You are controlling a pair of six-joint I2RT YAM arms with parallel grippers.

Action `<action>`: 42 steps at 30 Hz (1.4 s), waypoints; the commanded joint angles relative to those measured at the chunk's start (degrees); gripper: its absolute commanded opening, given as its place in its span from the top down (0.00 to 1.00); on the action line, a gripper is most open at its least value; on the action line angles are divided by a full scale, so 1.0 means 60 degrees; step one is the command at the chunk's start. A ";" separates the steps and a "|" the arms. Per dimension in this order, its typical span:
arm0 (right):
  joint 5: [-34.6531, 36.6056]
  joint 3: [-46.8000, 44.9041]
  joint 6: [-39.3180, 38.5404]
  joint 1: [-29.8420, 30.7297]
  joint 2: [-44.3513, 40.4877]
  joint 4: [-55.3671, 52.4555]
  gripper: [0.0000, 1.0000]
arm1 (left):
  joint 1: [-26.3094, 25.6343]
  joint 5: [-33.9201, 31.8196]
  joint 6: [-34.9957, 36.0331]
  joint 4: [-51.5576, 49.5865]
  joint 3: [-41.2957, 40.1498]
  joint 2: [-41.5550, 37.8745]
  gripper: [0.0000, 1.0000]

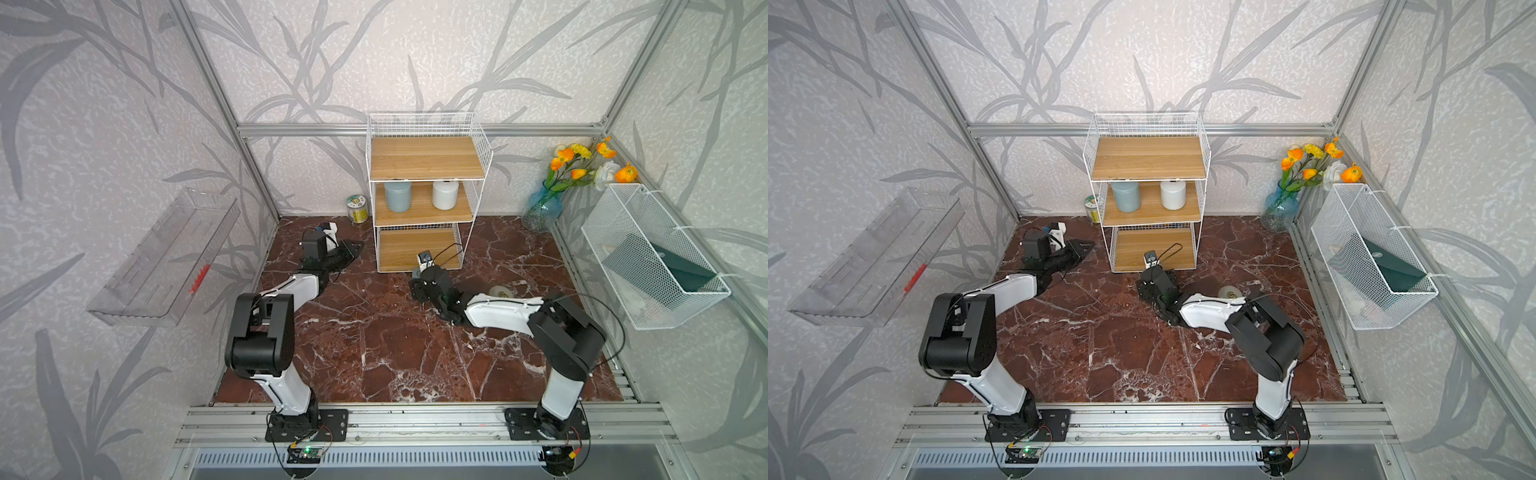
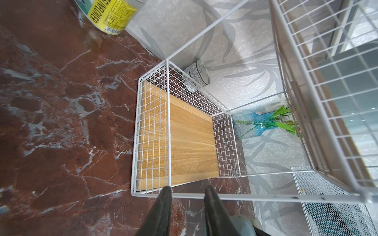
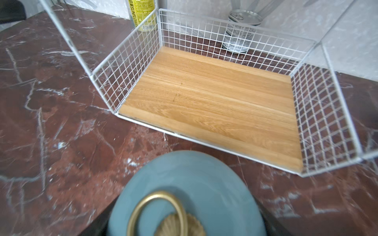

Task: Remove the tea canisters from the shelf
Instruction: Pick up the tea canister from the shelf, then place the tea canister at the center of the board.

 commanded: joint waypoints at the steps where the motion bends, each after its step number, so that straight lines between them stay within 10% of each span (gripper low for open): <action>1: 0.0781 -0.0714 0.0463 0.0199 -0.1525 -0.0027 0.38 | 0.0015 -0.0052 0.0233 -0.0203 -0.0251 -0.0447 0.70; 11: 0.2155 -0.2517 0.1586 0.0374 -0.3305 -0.1110 0.38 | -0.0061 -0.0229 0.0028 -0.0198 -0.0963 -0.1208 0.70; 42: 0.2295 -0.3480 0.3560 0.0142 -0.1349 -0.0599 0.19 | -0.0441 -0.0950 0.1211 -0.2611 -0.1275 -0.3472 0.65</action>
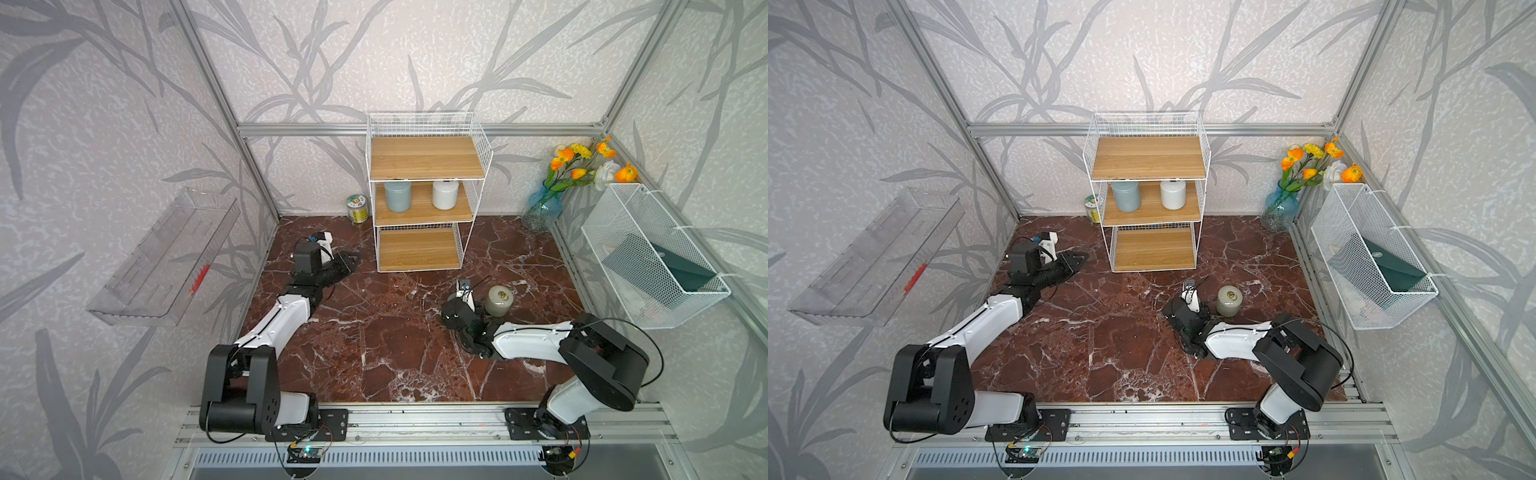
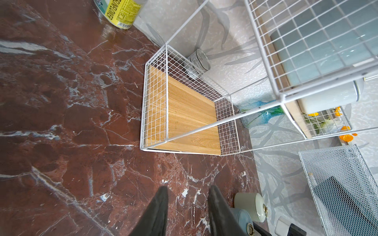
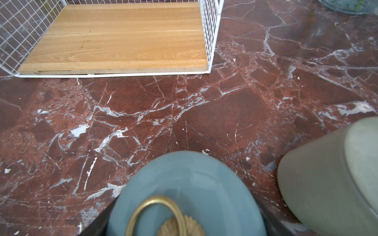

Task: Remove the tea canisters from the shelf
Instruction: Place the tea canister at the center of the board.

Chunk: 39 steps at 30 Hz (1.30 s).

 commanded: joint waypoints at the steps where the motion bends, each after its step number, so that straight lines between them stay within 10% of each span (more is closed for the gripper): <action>1: 0.0118 -0.0180 0.0291 -0.0040 0.0182 -0.0349 0.18 | -0.0203 -0.0197 0.0454 -0.0532 0.0196 -0.0386 0.64; 20: 0.0866 0.0801 -0.0288 0.0573 -0.1954 -0.2503 0.02 | -0.1458 -0.0707 0.0938 -0.1153 0.0910 -0.1117 0.57; 28: 0.0833 0.1176 -0.1605 0.0404 -0.3236 -0.1582 0.37 | -0.1819 -0.0723 0.1022 -0.1252 0.1446 -0.0953 0.65; 39: -0.2043 0.2685 -0.1789 -0.1957 -0.2771 -0.1420 0.75 | -0.2472 -0.0540 0.0634 -0.1125 0.2690 0.0031 0.76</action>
